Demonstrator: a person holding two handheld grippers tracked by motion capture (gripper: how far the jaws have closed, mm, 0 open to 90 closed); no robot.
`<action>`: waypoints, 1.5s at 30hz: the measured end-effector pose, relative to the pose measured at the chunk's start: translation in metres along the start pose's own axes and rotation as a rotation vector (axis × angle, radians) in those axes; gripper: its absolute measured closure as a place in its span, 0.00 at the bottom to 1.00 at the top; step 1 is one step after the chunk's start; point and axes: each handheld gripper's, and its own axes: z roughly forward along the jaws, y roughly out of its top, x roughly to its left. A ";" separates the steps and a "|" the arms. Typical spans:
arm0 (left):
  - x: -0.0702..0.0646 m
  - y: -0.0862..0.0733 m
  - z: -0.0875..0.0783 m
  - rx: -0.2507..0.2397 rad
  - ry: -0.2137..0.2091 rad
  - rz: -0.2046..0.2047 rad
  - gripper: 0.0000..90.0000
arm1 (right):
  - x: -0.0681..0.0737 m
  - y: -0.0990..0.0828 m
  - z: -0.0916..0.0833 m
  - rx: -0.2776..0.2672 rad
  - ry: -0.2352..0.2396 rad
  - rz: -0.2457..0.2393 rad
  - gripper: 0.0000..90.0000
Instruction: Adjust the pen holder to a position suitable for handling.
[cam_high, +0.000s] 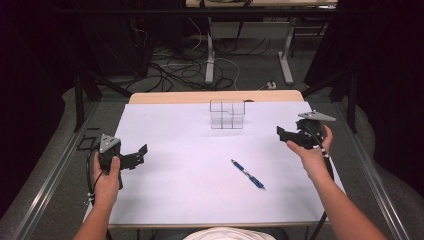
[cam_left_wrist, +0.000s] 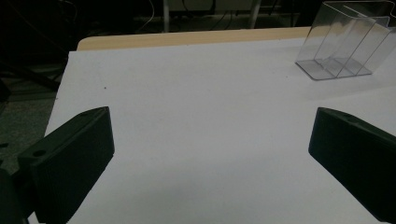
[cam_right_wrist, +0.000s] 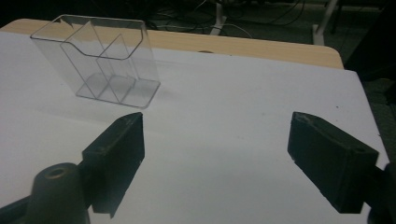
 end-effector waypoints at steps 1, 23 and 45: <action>0.001 0.000 -0.001 -0.001 0.003 -0.002 0.00 | 0.002 0.002 0.002 0.002 0.005 -0.007 0.23; 0.006 -0.001 0.000 0.000 0.009 -0.013 0.00 | 0.034 0.054 0.031 0.092 0.085 -0.054 0.40; 0.007 -0.003 0.000 0.005 0.013 -0.011 0.00 | 0.056 0.104 0.070 0.190 0.046 0.016 0.51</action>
